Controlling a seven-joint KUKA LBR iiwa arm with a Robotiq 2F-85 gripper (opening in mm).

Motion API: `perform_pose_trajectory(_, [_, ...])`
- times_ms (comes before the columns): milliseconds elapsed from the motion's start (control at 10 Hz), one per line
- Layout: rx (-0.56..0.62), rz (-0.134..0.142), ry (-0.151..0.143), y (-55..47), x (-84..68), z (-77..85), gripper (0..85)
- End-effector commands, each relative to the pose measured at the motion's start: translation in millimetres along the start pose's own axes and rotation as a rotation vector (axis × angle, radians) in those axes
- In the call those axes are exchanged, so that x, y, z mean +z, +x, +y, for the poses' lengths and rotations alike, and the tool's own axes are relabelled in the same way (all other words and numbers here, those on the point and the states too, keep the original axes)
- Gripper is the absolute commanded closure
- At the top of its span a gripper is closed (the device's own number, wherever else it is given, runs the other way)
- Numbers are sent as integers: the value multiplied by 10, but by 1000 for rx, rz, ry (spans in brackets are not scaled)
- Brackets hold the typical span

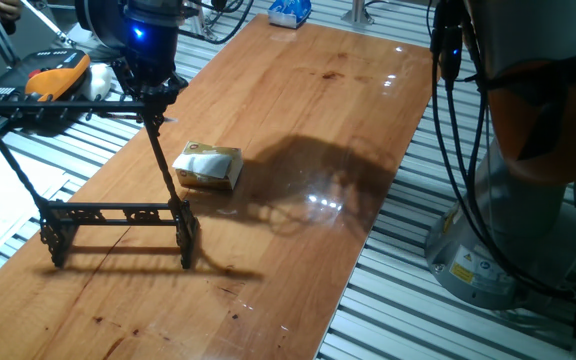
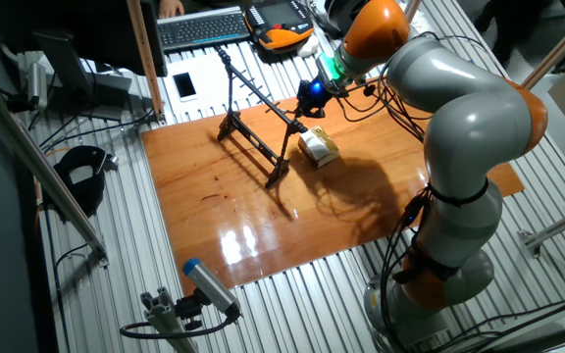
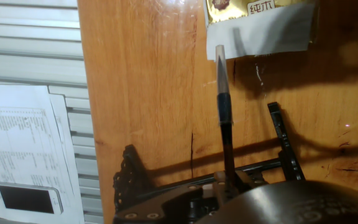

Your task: Place the brush on the pen rack

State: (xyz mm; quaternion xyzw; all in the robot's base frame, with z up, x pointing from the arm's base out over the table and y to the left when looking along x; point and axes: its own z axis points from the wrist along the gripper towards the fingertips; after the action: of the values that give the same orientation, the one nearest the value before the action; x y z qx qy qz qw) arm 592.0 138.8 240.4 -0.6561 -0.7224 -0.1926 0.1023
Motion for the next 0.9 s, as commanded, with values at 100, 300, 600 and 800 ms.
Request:
perform_pose_trajectory(100, [-2,-2,0,3,4,-3,680])
perform_pose_trajectory(300, [-2,-5,-4,8,12,-7,680])
perform_pose_trajectory(600, [0,-8,-5,19,25,-17,510])
perform_pose_trajectory(800, [2,-11,-8,29,39,-18,510])
